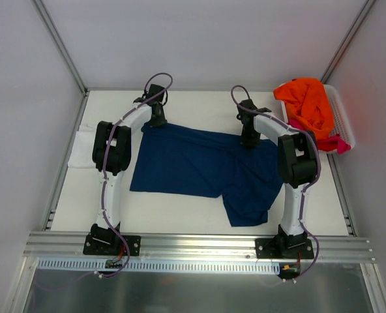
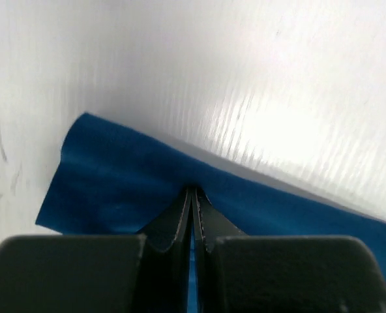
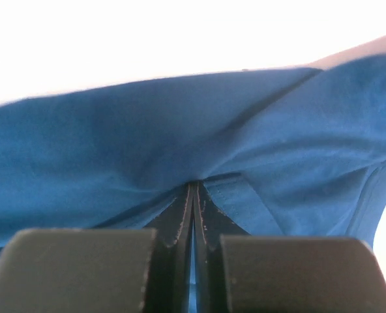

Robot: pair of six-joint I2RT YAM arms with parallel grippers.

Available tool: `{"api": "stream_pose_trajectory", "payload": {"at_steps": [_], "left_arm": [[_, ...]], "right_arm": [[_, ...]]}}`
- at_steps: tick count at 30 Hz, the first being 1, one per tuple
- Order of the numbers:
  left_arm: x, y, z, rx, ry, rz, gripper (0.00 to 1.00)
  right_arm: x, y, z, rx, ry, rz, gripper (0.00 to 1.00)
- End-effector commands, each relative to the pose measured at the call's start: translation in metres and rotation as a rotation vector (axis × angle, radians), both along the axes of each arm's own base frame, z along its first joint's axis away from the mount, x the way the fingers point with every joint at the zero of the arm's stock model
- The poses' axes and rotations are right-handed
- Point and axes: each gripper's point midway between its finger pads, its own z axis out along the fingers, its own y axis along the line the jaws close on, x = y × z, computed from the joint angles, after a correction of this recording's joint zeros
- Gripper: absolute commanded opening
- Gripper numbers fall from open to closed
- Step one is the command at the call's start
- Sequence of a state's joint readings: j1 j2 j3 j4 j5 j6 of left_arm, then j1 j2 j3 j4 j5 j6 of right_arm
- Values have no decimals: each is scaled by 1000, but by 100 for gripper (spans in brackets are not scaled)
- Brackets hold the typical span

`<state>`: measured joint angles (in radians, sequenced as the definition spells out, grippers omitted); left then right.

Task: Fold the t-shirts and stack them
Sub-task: Fold the flattened tshirt in 1/3 of the way

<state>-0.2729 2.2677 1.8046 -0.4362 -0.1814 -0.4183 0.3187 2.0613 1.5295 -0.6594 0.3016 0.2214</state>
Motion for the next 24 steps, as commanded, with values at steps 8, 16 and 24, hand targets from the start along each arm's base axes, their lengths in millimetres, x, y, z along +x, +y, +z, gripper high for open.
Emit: {"api": "stream_pose_trajectory", "payload": {"at_steps": [8,16,24], "left_arm": [[30,27,-18,-126,67,62,0],[68,35,-12,-211,13,86,0],[76,44,5,-205,-28,116,0]], "right_arm": [[73,32,0,97,53,91,1],[121,32,16,189,-27,103,0],[139,-4,14,227,-78,46,0]]}}
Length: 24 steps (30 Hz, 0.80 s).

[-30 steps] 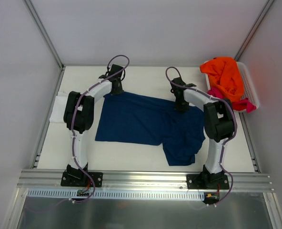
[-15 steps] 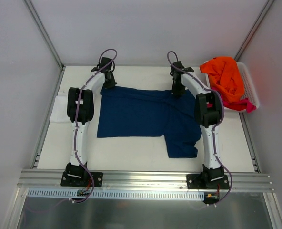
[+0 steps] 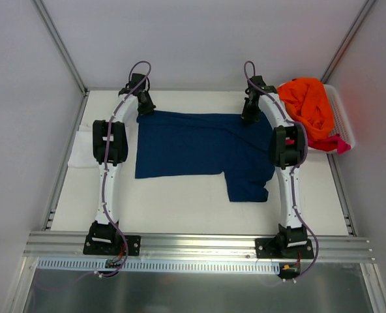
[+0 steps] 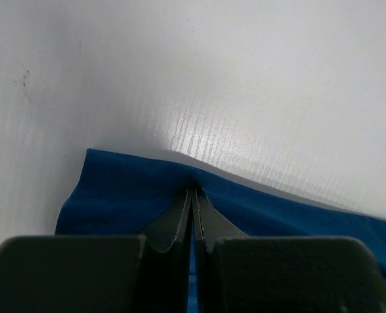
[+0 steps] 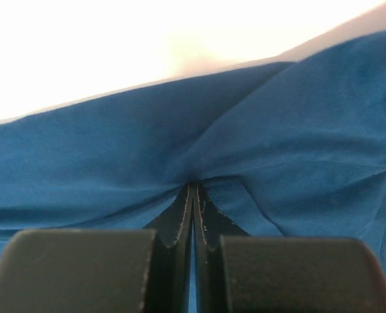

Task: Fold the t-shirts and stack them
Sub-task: Fold the flattened tshirt in 1/3 of the way

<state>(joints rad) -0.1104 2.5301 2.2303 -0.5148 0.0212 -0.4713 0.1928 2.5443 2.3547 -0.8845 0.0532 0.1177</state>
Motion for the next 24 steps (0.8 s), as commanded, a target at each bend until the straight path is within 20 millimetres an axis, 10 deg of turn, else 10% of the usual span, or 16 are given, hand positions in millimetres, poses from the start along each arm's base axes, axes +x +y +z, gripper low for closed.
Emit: {"api": "stream_pose_trajectory", "payload": {"at_steps": [1,9,14,20,24], "left_arm": [[-6,5,9,7,18,22,0],[6,17,101,60,-159,43,0],[-8,22,170,76,-264,53,0],[-32,13,168,44,-227,16,0],[-44,10,122,34,-118,-4,0]], "right_arm": [[7,-22,15,12,-44,-16,1],[43,-15,82,57,-277,77,59],[40,-17,162,50,-436,128,68],[14,-8,177,105,-421,157,69],[-18,3,151,114,-351,183,68]]}}
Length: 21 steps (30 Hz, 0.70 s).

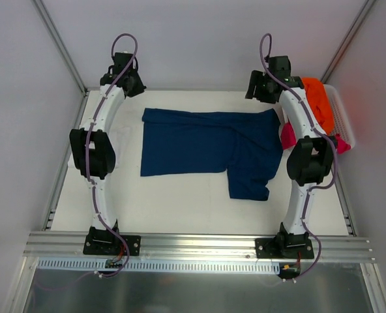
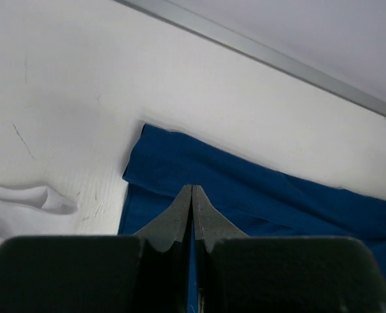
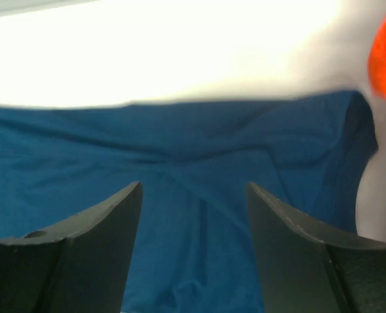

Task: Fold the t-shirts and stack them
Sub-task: Fold the flattened tshirt in 1/3 of the way

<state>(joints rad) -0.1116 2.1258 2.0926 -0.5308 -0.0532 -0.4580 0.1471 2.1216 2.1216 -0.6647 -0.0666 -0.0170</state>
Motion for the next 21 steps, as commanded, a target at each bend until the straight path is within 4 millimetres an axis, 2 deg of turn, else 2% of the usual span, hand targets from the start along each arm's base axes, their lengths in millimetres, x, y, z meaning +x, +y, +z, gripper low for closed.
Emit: {"api": "stream_pose_trajectory", "payload": {"at_steps": [1,2,3,4,5,7,8,9,10,11,13,17,21], "left_arm": [[-17,-8,-61,2,155,-46,0],[-18,-9,-77,2,186,-51,3],[-19,-10,-85,2,203,-57,12],[-19,-11,-92,4,218,-58,46],[-19,-10,-105,7,242,-59,55],[-19,-9,-116,11,262,-60,61],[-19,-10,-125,14,277,-62,71],[-20,-10,-128,14,285,-62,75],[-20,-10,-130,16,290,-61,78],[-20,-9,-133,20,292,-56,85],[-21,-6,-137,31,301,-50,89],[-21,-5,-142,38,308,-47,89],[-20,-6,-147,36,315,-46,87]], "right_arm": [[-29,14,-20,5,52,59,68],[-32,18,-22,5,49,66,69],[-45,23,-31,7,75,83,70],[-50,26,-35,6,83,92,71],[-53,29,-36,8,76,97,73],[-71,36,-43,0,86,114,73],[-74,38,-41,-1,69,119,73],[-80,43,-42,-4,68,130,73],[-83,45,-31,4,37,137,74],[-91,46,-37,2,52,144,75],[-99,50,-34,-3,46,159,75],[-112,49,-27,0,25,164,75],[-116,46,-30,-13,29,165,75]]}}
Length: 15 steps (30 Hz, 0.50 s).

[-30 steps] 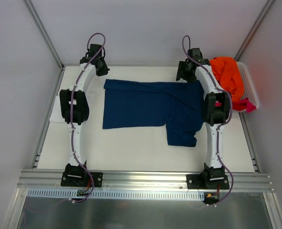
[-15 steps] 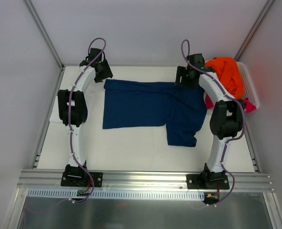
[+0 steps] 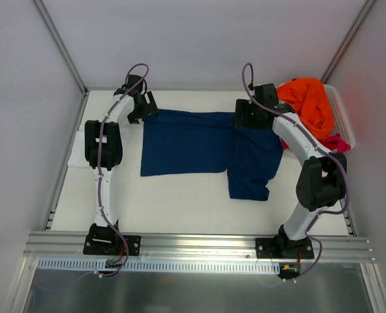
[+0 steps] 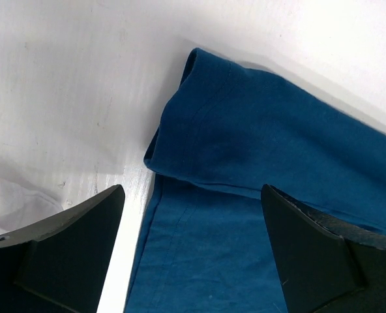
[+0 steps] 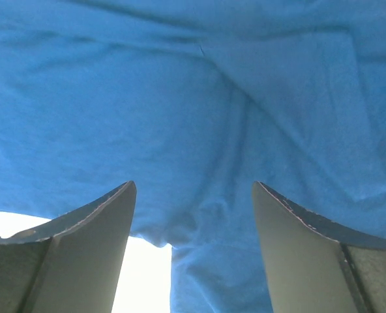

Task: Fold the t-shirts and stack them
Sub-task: Fold the flattened tshirt in 1/3 of the way

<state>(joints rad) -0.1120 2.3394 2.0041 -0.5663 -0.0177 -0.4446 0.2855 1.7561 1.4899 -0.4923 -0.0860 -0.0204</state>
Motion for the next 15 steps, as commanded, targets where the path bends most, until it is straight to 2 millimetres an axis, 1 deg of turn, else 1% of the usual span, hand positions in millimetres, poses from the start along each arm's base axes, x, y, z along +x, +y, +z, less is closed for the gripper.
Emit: {"api": "stream_pose_trajectory", "payload": {"at_steps": [1,5,8,9,10,12,15], "left_arm": [[5,-3,8,14,-23,-15,87],[9,-2,3,21,-22,-18,87],[14,0,2,36,-29,-14,86],[15,1,-2,41,-25,-13,86],[20,2,1,43,-39,-10,85],[23,1,-4,44,-36,-14,84],[26,3,-5,46,-39,-3,77]], "right_arm": [[2,-3,13,-1,-61,13,75],[-1,-2,7,3,-45,16,75],[-4,1,7,12,-47,24,75],[-7,2,7,17,-47,30,75],[-8,2,8,22,-47,32,75],[-10,2,10,27,-58,32,75],[-15,0,10,26,-62,30,75]]}}
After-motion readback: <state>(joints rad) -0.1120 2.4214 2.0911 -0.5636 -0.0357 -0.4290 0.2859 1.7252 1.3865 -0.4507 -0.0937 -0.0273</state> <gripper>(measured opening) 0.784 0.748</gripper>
